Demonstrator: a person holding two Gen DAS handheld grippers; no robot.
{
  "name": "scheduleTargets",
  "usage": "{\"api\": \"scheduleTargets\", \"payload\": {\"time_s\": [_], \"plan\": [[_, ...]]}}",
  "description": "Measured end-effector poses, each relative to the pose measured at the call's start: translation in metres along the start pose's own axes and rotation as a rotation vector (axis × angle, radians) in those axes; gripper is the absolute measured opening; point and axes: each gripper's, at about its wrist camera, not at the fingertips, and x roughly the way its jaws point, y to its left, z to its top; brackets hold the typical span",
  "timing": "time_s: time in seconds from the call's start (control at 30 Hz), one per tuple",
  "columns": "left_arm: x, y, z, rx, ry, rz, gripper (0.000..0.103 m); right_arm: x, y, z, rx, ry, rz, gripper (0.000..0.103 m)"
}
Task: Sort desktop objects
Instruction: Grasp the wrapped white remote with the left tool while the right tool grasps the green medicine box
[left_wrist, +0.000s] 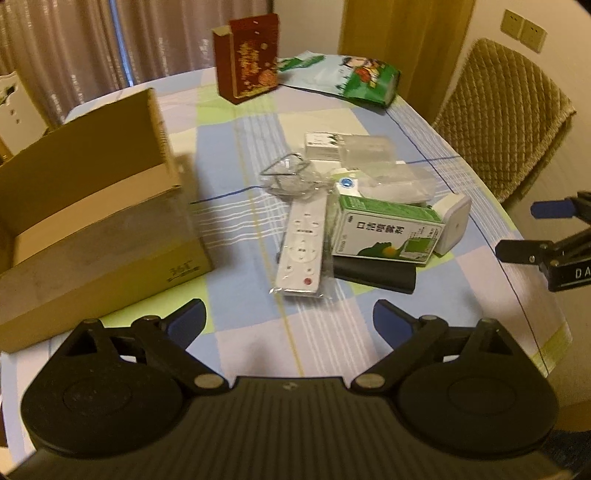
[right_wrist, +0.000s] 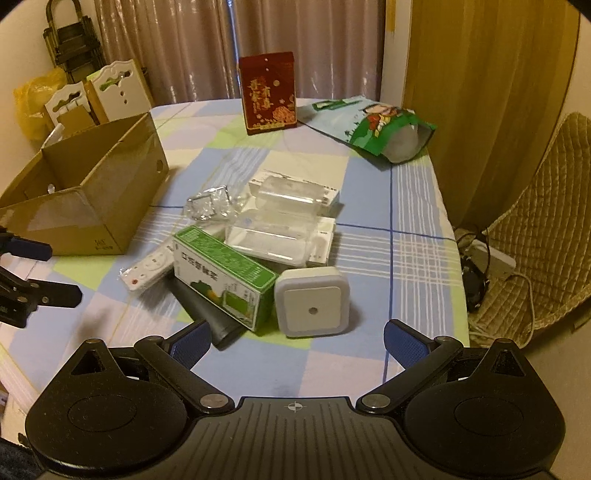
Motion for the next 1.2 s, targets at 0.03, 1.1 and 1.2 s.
{"api": "scheduleTargets", "payload": {"time_s": [0.03, 1.1, 1.2], "plan": [[0.005, -0.001, 0.002, 0.009, 0.005, -0.007, 0.093, 0.001, -0.002, 0.0, 0.001, 0.002, 0.004, 0.103], [0.056, 0.05, -0.052, -0.002, 0.227, -0.075, 0.039, 0.028, -0.019, 0.022, -0.071, 0.03, 0.1, 0.103], [0.059, 0.05, -0.047, -0.002, 0.2, -0.074, 0.047, 0.031, -0.013, 0.026, -0.106, 0.028, 0.114, 0.103]]}}
